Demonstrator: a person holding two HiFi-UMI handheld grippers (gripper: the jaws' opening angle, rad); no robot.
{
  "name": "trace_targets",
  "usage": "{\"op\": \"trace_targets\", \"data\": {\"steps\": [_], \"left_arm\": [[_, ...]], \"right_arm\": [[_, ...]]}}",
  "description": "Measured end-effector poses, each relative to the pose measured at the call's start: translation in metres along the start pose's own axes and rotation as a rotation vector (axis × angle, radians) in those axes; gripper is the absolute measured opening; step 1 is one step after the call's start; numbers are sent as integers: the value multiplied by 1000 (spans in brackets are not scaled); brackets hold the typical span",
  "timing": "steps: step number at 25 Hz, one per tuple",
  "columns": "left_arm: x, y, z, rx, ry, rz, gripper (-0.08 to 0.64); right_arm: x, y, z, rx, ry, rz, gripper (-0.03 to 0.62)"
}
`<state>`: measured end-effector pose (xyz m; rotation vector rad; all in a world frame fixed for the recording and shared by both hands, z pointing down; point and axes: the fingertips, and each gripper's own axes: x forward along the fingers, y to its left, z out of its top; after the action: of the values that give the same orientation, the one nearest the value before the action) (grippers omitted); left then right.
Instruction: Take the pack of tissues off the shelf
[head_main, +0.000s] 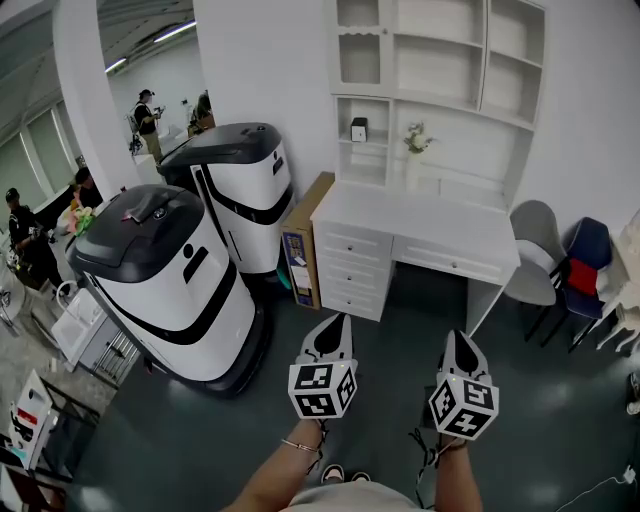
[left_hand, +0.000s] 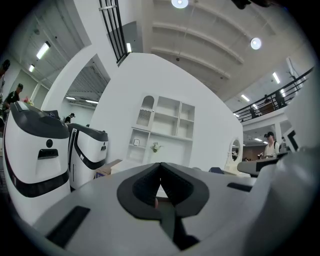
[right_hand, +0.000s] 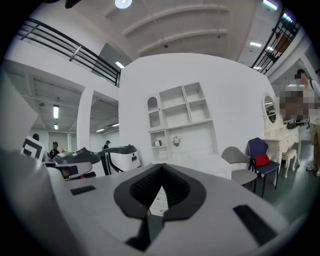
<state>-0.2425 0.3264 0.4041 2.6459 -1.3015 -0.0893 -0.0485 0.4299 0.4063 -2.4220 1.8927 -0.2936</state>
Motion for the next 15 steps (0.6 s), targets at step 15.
{"op": "trace_targets", "data": {"steps": [15], "left_arm": [[0,15,10,17,-5,21,115]], "right_arm": [[-5,2,-15,-6,26,-26,6]]}}
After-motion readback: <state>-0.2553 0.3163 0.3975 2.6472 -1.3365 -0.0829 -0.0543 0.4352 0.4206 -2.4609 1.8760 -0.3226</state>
